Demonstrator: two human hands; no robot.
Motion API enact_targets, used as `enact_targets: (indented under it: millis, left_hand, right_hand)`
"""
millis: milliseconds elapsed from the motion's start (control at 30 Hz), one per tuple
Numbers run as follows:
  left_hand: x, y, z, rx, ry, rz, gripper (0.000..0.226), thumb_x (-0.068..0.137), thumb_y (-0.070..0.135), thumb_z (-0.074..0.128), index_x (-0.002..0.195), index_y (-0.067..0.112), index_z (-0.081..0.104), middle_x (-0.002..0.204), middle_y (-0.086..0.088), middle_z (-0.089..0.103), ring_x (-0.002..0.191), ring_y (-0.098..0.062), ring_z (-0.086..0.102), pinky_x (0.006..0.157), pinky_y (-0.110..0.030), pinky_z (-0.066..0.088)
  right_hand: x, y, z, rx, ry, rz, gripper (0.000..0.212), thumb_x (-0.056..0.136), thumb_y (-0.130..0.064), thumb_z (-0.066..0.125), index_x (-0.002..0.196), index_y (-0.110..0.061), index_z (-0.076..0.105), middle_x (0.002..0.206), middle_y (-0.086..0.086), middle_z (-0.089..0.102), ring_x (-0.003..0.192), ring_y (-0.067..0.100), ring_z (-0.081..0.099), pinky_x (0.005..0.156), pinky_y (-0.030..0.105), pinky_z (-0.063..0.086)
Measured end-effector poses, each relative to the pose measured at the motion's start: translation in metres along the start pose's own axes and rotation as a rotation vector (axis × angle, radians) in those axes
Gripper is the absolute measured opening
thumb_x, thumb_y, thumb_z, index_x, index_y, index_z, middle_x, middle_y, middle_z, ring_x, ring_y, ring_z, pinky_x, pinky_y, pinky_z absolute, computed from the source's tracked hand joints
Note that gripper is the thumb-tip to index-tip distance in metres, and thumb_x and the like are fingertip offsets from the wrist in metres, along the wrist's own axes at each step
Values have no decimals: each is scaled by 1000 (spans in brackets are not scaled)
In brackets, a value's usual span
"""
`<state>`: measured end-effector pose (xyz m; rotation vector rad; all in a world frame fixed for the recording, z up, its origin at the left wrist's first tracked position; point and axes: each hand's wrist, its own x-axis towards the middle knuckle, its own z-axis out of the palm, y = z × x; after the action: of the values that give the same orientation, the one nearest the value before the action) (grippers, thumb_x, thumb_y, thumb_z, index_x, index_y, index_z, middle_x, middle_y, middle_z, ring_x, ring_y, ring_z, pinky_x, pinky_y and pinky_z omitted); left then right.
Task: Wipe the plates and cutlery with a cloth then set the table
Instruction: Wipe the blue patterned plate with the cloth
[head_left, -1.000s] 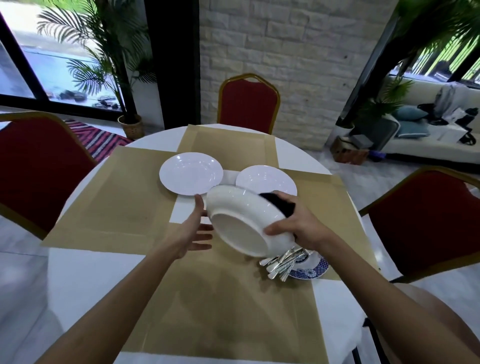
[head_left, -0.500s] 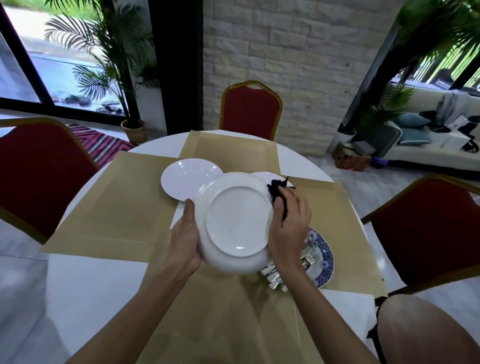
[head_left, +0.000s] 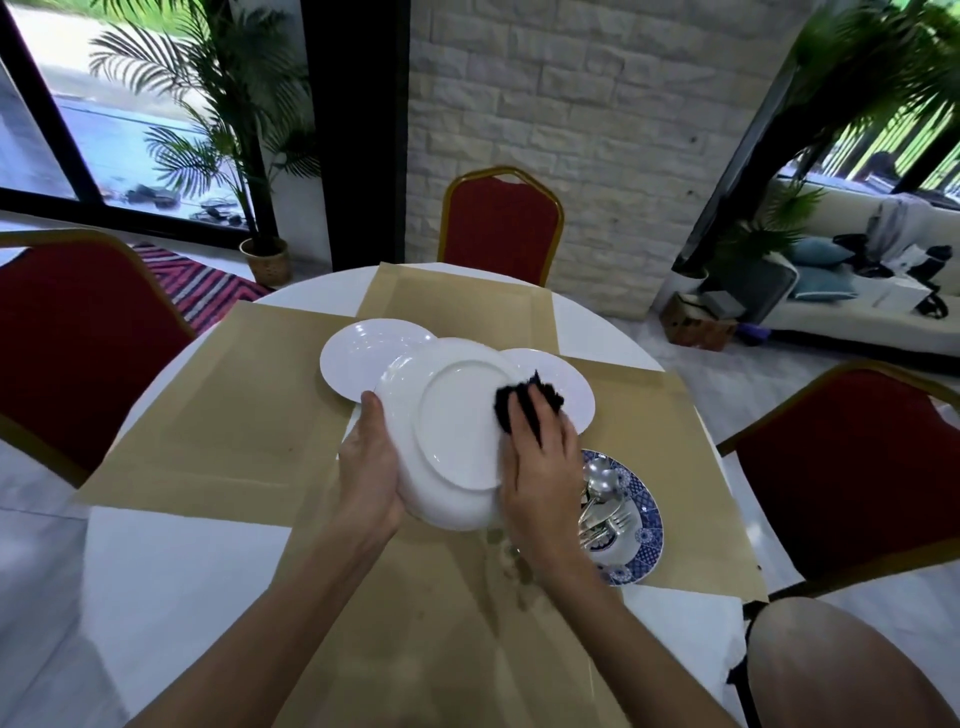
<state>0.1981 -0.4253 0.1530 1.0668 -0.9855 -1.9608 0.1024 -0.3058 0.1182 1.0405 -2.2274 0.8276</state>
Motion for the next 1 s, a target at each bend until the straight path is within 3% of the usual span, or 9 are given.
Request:
enact_targets:
  millis: [233, 333, 433, 533, 600, 667, 767, 867, 1000]
  left_hand:
    - [-16, -7, 6, 184, -156, 71, 36, 97, 50, 40, 101, 29, 69, 101, 8, 73, 100, -12, 67, 88, -32, 51]
    - [-22, -5, 7, 230, -198, 160, 35, 97, 49, 41, 85, 39, 72, 91, 15, 73, 93, -6, 66, 87, -30, 51]
    - [-23, 5, 8, 305, -207, 241, 37, 97, 46, 40, 83, 31, 70, 82, 19, 72, 82, 1, 64, 74, -20, 49]
    - [-18, 7, 7, 351, -262, 275, 34, 98, 44, 40, 93, 28, 69, 89, 20, 71, 90, -3, 65, 82, -24, 49]
    - [-17, 4, 5, 342, -291, 270, 35, 98, 43, 41, 90, 22, 67, 88, 14, 70, 88, -7, 64, 82, -27, 48]
    - [-20, 5, 4, 313, -289, 270, 40, 98, 44, 41, 88, 13, 66, 87, 5, 67, 85, -11, 61, 78, -30, 47]
    - [-19, 8, 6, 166, -205, 213, 38, 98, 44, 41, 97, 20, 70, 92, 8, 73, 88, -8, 66, 79, -26, 52]
    - [-14, 8, 14, -3, -57, 150, 41, 97, 46, 42, 115, 16, 64, 94, 11, 71, 91, -9, 67, 75, -24, 53]
    - [-11, 1, 23, -115, 32, 90, 46, 97, 51, 38, 123, 19, 60, 110, 9, 69, 103, -13, 64, 96, -37, 50]
  right_hand:
    - [23, -37, 4, 86, 15, -256, 36, 91, -10, 53, 125, -15, 65, 135, 7, 58, 123, 32, 51, 97, 39, 42]
    - [65, -29, -6, 144, -37, 24, 37, 90, -28, 41, 114, -25, 70, 124, -3, 62, 115, 26, 55, 89, 37, 41]
    - [83, -21, -7, 214, -144, 264, 43, 87, -31, 35, 111, -24, 69, 121, -4, 61, 112, 26, 54, 91, 35, 41]
    - [73, -39, -8, 178, -184, -48, 38, 87, -27, 39, 106, -20, 71, 114, -3, 65, 107, 26, 56, 89, 35, 46]
    - [76, -40, -11, 195, -178, -120, 33, 87, -27, 43, 100, -23, 73, 110, -7, 66, 105, 19, 57, 82, 29, 44]
    - [87, -25, -13, 266, -177, 60, 31, 89, -25, 44, 99, -27, 73, 112, -9, 66, 105, 13, 56, 82, 26, 43]
    - [91, 14, -14, 443, -247, 525, 32, 96, -24, 41, 104, -32, 71, 117, -9, 66, 111, 12, 55, 96, 32, 43]
    - [59, 12, -4, 587, -130, 836, 34, 100, -23, 37, 123, -28, 63, 129, -4, 56, 119, 16, 51, 98, 28, 38]
    - [-1, -41, 10, 457, 7, 580, 45, 100, -28, 38, 142, -16, 45, 147, 7, 33, 133, 17, 32, 109, 21, 21]
